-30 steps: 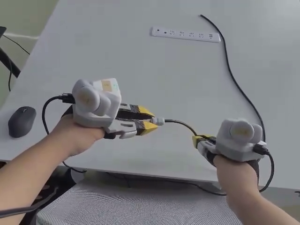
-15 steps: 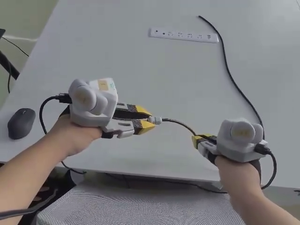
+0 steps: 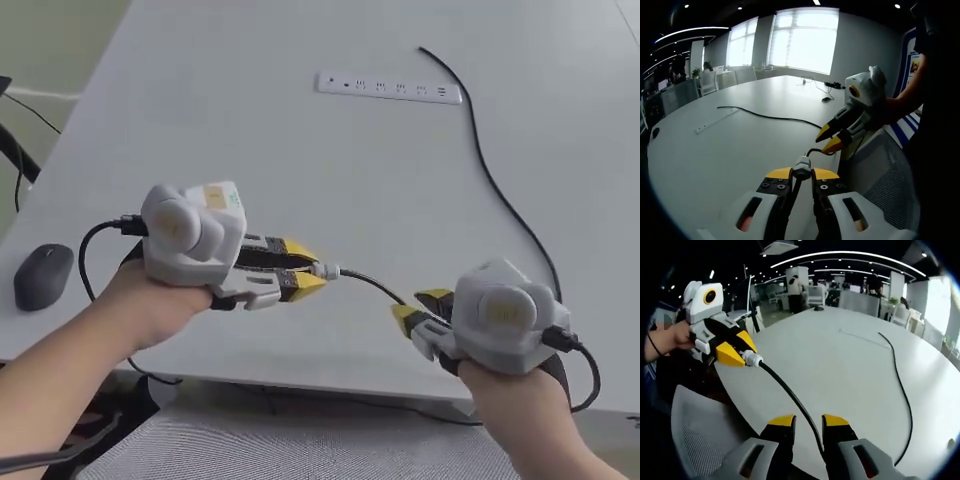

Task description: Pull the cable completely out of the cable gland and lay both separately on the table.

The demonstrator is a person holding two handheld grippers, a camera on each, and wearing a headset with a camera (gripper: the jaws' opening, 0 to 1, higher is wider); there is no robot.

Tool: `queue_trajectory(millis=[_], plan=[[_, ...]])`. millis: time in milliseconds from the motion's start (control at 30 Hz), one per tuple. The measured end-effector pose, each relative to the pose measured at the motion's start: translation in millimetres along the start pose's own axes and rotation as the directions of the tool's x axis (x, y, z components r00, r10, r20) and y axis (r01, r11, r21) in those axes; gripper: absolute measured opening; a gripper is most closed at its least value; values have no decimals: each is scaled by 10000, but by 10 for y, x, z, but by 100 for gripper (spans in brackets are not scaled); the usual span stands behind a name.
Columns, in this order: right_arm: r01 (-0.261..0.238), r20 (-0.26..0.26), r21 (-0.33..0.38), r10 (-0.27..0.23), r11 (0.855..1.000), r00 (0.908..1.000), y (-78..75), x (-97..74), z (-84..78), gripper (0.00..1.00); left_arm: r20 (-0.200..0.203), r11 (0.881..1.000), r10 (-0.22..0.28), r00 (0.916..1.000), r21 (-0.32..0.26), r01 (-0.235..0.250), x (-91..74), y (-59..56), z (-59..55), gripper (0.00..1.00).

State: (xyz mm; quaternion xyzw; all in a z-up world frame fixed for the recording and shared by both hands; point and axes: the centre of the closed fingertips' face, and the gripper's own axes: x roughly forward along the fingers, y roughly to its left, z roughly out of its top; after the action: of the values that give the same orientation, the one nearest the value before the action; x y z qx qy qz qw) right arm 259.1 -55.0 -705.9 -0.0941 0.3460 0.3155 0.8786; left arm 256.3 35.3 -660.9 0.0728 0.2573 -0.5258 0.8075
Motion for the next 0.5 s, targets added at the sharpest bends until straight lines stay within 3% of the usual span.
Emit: queue_trajectory(millis=[67,133,233,367,467,500], plan=[[-96,112,-376,100,9992,9999,50,-20,90,18,3,10000,1,10000,9,-1,-5,4,-1,15],[-237,184,-1193,261,9926,9995,113,-22,185,19,0,10000,8,10000,35,-8,-11,5,2,15],[-387,258,-2163,453,9756,9986,215,-15,304,20,-2,10000,10,10000,69,-10,-23,2,4,15],[-588,264,-2644,682,9626,9973,307,18,383,21,-18,9999,5,10000,125,-5,-33,-12,-2,15],[-670,294,-3615,832,9299,9961,372,51,467,21,-8,9999,2,10000,103,-2,-32,-24,-1,15],[-721,306,-3706,898,9260,9955,396,58,483,21,0,9999,2,10000,107,-2,-31,-25,-1,15]])
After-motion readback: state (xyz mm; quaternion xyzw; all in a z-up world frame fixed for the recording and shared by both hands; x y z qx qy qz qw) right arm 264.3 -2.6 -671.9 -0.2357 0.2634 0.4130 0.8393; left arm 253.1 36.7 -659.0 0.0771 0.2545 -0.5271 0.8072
